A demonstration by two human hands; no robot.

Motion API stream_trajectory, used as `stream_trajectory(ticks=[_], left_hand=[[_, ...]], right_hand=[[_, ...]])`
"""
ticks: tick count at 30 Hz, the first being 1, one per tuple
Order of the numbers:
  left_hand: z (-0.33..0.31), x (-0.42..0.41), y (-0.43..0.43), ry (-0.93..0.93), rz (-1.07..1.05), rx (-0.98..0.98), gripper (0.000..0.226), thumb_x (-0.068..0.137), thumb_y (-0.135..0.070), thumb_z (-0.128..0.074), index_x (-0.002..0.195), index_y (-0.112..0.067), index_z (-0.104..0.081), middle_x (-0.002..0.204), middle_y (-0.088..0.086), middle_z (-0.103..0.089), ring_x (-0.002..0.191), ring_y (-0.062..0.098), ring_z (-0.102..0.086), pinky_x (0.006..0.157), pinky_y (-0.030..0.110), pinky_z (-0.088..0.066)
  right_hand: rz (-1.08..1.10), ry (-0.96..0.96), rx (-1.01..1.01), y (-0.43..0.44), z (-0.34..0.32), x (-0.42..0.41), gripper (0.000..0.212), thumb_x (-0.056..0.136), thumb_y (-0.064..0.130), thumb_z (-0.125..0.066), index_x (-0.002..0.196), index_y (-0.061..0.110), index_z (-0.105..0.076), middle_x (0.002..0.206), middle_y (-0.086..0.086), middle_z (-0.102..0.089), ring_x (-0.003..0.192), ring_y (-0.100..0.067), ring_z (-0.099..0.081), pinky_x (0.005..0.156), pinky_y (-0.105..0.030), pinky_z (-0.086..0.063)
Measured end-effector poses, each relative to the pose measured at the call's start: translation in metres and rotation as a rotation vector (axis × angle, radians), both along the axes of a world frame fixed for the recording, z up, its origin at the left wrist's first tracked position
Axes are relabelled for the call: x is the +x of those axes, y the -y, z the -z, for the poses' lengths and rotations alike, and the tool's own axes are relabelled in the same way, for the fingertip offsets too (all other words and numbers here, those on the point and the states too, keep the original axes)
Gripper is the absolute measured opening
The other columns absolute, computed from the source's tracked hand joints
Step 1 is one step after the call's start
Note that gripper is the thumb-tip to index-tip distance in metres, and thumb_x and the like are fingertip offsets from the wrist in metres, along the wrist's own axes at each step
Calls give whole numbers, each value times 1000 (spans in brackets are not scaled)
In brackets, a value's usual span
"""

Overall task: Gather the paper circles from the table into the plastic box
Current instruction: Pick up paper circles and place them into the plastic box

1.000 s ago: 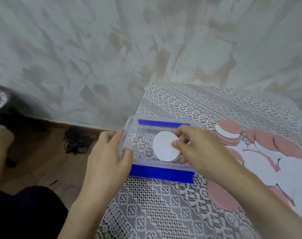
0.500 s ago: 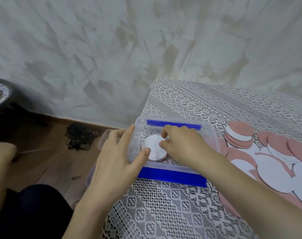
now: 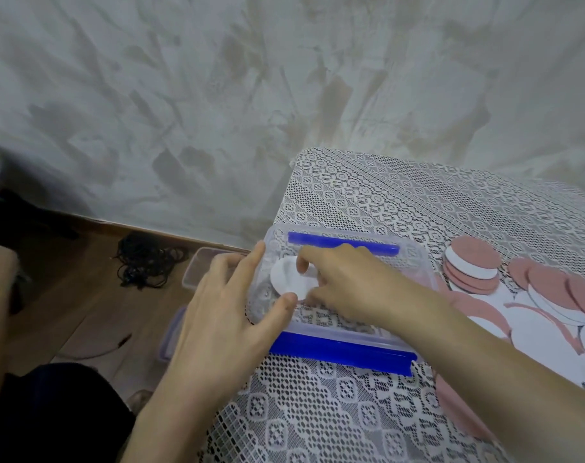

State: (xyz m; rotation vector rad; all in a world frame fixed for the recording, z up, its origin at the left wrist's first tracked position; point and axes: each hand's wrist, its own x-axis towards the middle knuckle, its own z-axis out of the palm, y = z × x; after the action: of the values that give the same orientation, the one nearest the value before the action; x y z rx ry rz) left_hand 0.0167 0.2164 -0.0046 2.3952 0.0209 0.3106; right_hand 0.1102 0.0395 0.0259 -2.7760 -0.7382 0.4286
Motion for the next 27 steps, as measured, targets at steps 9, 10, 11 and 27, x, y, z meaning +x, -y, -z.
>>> stream_trajectory(ticks=[9,10,11,27], left_hand=[[-4,3,1,2,7,57,76,86,-70,-47,154,-44,-24,123,-23,-38,115,2,-47,89,31,-50],[-5,3,1,0,5,65,76,86,-69,-48,154,-43,-25,124,-22,-38,115,1,-47,90,31,-49],[-6,3,2,-2,2,77,76,87,-68,-48,154,-41,-26,125,-22,-38,116,1,-47,90,30,-49],[-70,21,46,1,195,699,83,93,-73,-27,157,-20,-25,160,5,-31,145,24,-29,115,38,-31]], right_hand=[[-68,87,-44,-2,7,-6,28,96,26,-64,119,24,-48,108,0,-63,96,-25,-59,78,-42,-48],[-89,86,-55,-2,7,-7,28,97,26,-62,120,22,-47,111,-1,-62,97,-25,-58,81,-44,-49],[-101,73,-62,-1,5,-7,30,97,28,-61,122,21,-46,112,-2,-61,98,-25,-58,82,-44,-49],[49,565,-142,79,-45,-59,45,101,49,-48,133,18,-52,132,-6,-53,122,-28,-47,100,-42,-39]])
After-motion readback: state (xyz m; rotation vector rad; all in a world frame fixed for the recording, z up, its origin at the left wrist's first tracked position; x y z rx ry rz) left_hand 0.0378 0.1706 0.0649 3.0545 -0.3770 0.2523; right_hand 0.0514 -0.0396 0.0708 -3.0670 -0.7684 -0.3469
